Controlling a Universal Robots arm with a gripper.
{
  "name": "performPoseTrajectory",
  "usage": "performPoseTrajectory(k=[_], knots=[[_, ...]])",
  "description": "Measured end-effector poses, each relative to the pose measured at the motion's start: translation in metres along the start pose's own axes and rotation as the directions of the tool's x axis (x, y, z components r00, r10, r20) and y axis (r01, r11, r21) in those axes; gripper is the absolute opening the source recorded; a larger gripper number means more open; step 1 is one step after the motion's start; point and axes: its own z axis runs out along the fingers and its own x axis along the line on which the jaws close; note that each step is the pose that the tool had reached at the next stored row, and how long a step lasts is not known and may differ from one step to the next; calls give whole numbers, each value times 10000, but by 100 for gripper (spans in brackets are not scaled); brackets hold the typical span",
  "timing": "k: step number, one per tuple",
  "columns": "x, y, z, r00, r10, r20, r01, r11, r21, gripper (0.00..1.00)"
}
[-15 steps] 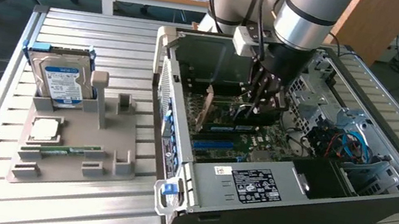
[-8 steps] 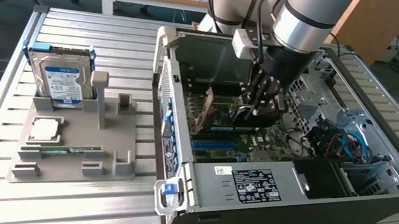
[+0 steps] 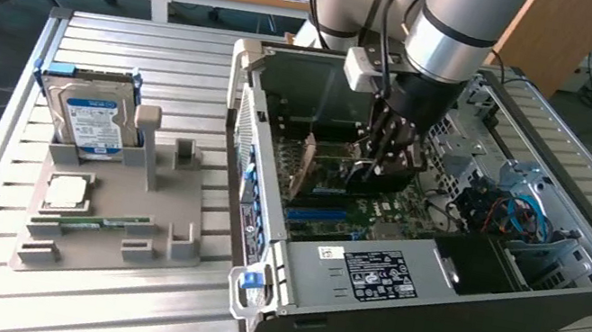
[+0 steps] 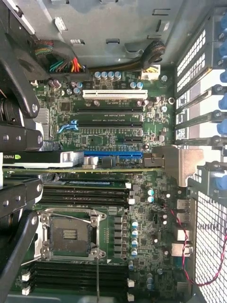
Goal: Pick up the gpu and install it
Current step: 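Insert the gpu into the slot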
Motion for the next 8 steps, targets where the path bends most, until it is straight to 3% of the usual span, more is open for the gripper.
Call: performPoseTrajectory(k=[8], knots=[[3,52,10,10000,-2,10,2,10000,1,27]])
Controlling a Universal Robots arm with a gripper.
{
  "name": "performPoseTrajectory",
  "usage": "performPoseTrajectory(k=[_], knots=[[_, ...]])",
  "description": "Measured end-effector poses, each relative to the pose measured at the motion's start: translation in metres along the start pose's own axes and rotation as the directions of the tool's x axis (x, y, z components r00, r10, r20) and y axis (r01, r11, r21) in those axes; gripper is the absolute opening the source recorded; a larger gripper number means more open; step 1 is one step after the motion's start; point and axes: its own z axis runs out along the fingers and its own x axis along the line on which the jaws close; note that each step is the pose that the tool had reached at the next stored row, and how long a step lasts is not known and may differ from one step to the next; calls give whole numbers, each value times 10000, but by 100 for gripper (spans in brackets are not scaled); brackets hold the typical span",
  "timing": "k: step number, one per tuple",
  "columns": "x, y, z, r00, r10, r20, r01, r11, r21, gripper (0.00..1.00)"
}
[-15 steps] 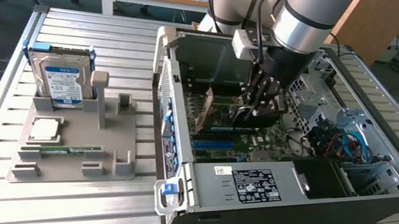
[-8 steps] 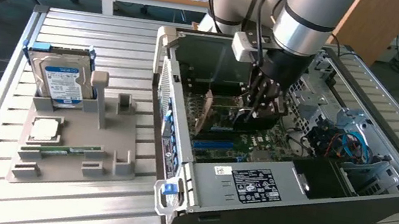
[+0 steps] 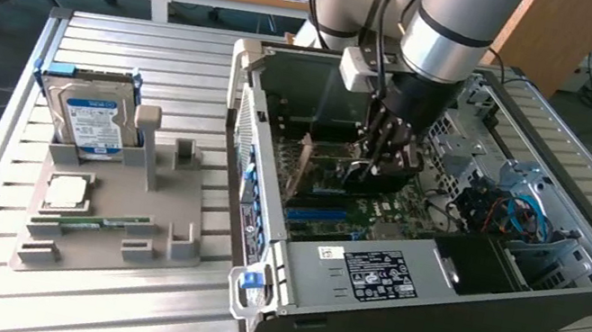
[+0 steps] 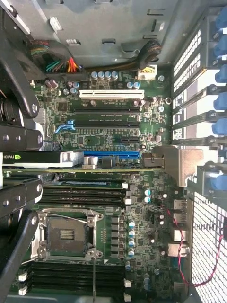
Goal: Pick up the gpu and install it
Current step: 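Insert the gpu into the slot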
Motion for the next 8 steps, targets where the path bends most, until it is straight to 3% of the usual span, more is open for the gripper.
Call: performPoseTrajectory(k=[8], knots=[[5,21,25,10000,-3,30,3,10000,0,27]])
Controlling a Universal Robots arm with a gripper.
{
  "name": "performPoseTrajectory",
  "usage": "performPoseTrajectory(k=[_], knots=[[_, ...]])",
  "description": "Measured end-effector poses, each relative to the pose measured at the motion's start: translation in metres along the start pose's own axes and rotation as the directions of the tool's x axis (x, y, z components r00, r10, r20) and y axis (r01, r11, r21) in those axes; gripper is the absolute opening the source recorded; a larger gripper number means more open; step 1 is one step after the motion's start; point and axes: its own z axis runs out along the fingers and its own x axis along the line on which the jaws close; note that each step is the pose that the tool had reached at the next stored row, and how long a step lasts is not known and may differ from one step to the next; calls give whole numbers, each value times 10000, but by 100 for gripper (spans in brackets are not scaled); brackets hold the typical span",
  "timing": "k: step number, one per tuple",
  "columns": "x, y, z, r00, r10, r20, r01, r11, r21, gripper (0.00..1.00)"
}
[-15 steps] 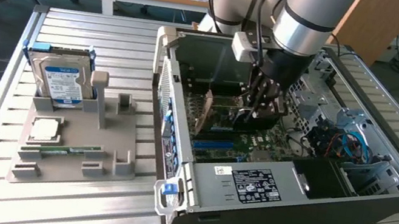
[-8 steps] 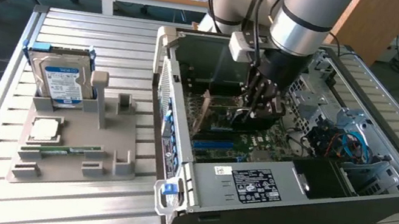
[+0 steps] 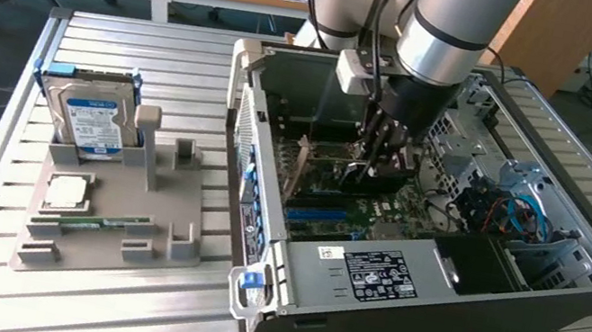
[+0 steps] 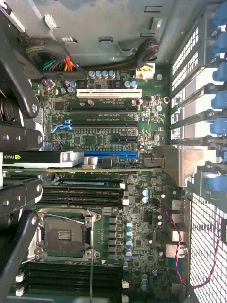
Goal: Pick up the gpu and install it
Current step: 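Insert the gpu into the slot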
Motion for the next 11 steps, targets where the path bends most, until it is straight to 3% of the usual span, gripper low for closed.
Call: performPoseTrajectory(k=[11], knots=[[11,21,52,10000,-1,30,1,10000,0,27]])
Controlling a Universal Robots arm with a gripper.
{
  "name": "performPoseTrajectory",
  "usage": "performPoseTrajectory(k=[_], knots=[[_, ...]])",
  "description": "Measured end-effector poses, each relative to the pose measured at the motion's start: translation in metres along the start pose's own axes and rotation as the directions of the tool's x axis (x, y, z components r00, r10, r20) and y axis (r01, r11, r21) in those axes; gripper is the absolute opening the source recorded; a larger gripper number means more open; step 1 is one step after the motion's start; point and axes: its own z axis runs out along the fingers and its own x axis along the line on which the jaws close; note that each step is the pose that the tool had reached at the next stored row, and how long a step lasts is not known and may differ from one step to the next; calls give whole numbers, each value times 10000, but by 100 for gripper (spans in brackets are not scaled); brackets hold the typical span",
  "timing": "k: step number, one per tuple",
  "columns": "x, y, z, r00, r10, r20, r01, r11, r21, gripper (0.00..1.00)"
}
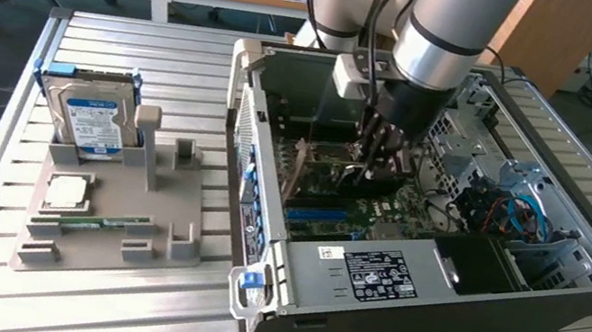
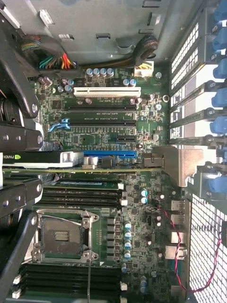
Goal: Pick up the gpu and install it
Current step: 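Insert the gpu into the slot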
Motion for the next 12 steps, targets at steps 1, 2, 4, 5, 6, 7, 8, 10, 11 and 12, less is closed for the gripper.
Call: performPoseTrajectory(k=[1,2,4,5,6,7,8,10,11,12], knots=[[9,0,1,10000,1,0,-1,10000,0,27],[19,0,2,10000,1,-1,-1,10000,-1,27],[26,1,14,10000,3,2,-3,10000,1,27],[26,1,19,10000,3,0,-3,10000,0,27],[27,1,25,10000,2,-1,-2,10000,0,27],[27,3,32,10000,2,0,-2,10000,0,27],[27,5,39,10000,1,-1,-1,10000,0,27],[28,9,52,10000,1,0,-1,10000,0,27],[28,13,58,10000,3,0,-3,10000,1,27],[28,17,65,10000,3,-1,-3,10000,0,27]])
